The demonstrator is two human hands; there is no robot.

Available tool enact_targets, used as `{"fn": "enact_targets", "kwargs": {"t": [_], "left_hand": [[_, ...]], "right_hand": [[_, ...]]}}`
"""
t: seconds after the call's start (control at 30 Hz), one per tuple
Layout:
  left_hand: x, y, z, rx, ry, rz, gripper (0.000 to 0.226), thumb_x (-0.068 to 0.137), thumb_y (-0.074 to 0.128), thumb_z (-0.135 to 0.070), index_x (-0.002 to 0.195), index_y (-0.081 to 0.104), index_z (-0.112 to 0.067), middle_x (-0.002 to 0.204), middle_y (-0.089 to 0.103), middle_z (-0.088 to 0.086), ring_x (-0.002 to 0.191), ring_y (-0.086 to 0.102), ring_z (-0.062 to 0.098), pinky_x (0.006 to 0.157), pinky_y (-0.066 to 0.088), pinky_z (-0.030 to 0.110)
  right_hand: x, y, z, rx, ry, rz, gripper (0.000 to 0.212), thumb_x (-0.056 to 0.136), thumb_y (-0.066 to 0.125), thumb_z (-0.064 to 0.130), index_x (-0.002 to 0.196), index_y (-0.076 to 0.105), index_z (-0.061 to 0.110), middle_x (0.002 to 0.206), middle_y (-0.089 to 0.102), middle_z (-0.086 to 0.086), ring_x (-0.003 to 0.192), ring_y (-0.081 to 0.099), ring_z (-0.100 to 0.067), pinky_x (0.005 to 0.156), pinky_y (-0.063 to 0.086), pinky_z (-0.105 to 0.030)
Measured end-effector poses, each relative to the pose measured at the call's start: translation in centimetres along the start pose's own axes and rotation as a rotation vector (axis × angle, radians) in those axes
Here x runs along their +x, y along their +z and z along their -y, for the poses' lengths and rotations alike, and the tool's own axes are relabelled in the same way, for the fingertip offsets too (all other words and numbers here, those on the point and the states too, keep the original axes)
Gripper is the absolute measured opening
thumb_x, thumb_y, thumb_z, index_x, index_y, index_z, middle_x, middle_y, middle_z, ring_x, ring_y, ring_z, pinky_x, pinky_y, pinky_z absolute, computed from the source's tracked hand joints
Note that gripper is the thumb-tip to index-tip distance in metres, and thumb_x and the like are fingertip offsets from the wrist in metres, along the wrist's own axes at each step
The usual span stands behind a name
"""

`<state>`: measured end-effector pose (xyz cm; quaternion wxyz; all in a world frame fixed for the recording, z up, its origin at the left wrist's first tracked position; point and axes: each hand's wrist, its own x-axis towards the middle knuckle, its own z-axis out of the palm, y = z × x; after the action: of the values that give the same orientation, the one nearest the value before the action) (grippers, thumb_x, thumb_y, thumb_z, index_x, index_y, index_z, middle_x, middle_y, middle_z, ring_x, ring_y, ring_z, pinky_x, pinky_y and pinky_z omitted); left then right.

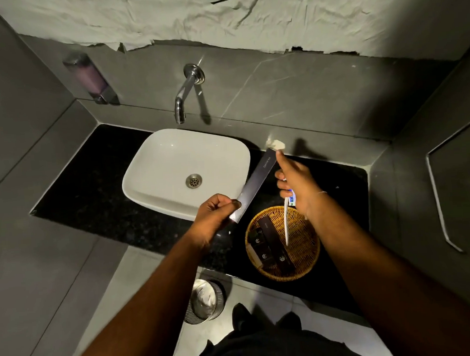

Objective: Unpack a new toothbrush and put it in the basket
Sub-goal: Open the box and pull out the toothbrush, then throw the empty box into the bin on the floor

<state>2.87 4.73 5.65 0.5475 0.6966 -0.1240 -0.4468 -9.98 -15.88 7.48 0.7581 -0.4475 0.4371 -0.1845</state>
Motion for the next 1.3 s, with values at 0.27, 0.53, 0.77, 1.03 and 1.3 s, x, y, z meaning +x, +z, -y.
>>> {"fn": "enact_targets", "kwargs": {"t": [0.27, 0.53, 0.77, 1.03, 1.3], "left_hand": [[-0.8, 2.1, -1.3, 0.138, 0.107, 0.163, 0.05, 0.097, 0.077, -0.001, 0.142, 0.063, -0.015, 0.099, 0.076, 0.003, 0.09, 0.074, 0.009, 0.079, 0.056, 0.018], [-0.6, 4.0, -3.1, 0.194, 0.257, 0.164, 0.064, 0.1, 0.077, -0.015, 0.156, 0.052, -0.031, 0.117, 0.075, 0.025, 0.109, 0.079, 0.035, 0.093, 0.068, 0.048], [-1.0, 3.2, -1.2, 0.153, 0.209, 0.128, 0.041, 0.103, 0.07, -0.002, 0.142, 0.066, -0.01, 0.107, 0.073, 0.012, 0.103, 0.073, 0.026, 0.097, 0.062, 0.044], [-4.4, -3.2, 5.1, -0.164, -0.02, -0.279, 0.014, 0.103, 0.068, -0.001, 0.113, 0.073, -0.009, 0.094, 0.068, 0.01, 0.083, 0.063, 0.022, 0.072, 0.052, 0.028], [-9.3, -13.7, 17.8, -0.453, -0.342, -0.79, 0.021, 0.1, 0.073, -0.01, 0.088, 0.06, -0.02, 0.108, 0.068, 0.018, 0.103, 0.068, 0.032, 0.083, 0.051, 0.04]], "right_hand": [[-0.5, -0.7, 1.6, 0.033, 0.001, 0.101, 0.031, 0.08, 0.083, 0.053, 0.091, 0.072, 0.027, 0.063, 0.049, 0.008, 0.044, 0.027, -0.006, 0.037, 0.021, -0.02], [-1.4, -0.2, 0.2, -0.004, 0.062, 0.147, 0.025, 0.085, 0.076, 0.051, 0.087, 0.071, 0.026, 0.062, 0.049, 0.006, 0.042, 0.029, -0.007, 0.036, 0.022, -0.021], [-2.7, 0.5, -0.6, -0.14, 0.012, 0.106, 0.035, 0.09, 0.071, 0.051, 0.11, 0.073, 0.022, 0.062, 0.049, 0.007, 0.043, 0.032, -0.006, 0.039, 0.024, -0.021], [-3.6, 5.8, -4.2, -0.115, 0.016, 0.031, 0.021, 0.096, 0.069, 0.032, 0.086, 0.062, 0.014, 0.055, 0.037, 0.003, 0.039, 0.024, -0.007, 0.041, 0.016, -0.019], [-4.7, 13.0, -11.7, -0.222, 0.084, 0.152, 0.026, 0.093, 0.071, 0.033, 0.075, 0.058, 0.018, 0.051, 0.04, 0.004, 0.04, 0.027, -0.009, 0.04, 0.02, -0.021]]}}
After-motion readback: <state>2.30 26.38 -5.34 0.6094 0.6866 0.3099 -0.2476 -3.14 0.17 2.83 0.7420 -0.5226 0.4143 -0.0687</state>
